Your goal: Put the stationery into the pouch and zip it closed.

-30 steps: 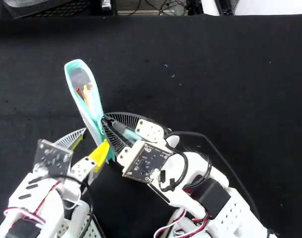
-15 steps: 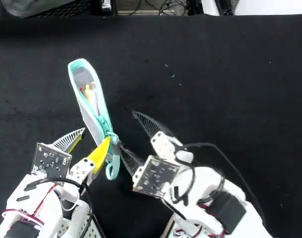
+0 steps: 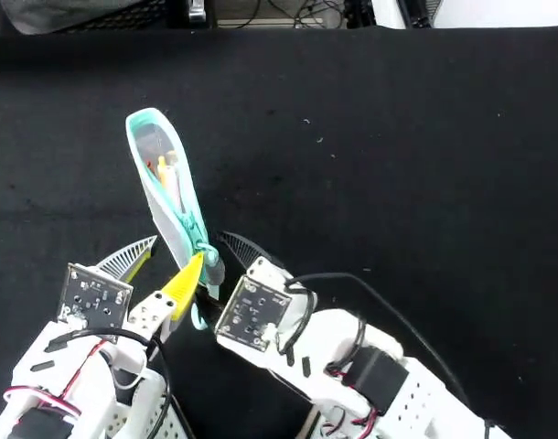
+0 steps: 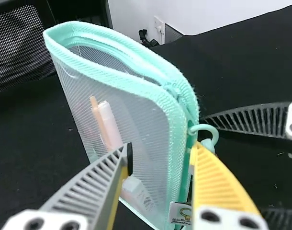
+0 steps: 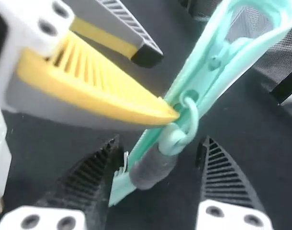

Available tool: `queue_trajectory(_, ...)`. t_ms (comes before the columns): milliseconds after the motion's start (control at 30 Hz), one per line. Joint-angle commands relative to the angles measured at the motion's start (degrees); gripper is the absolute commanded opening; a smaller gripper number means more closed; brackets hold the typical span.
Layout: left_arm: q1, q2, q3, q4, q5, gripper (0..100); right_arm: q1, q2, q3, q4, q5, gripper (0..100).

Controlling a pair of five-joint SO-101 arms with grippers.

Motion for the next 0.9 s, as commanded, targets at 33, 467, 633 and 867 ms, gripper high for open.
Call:
queue_trajectory(33,0.4,0.1,-0.5,-0.2,-0.7,22,1.6,-0.1,0.1,-5.4,-0.4,16.1)
queue_trajectory(467,0.4,0.1,-0.5,0.0,-0.7,22,7.0,-0.1,-13.0,2.9,6.9,1.2)
queue_trajectory(633,1.0,0.0,-2.0,1.8,-0.4,22,5.3,0.5,-16.5,3.9,13.5,1.2)
queue_trajectory(867,1.0,0.0,-5.2,4.7,-0.3,22,4.2,13.1,-24.3,4.0,17.0,1.2)
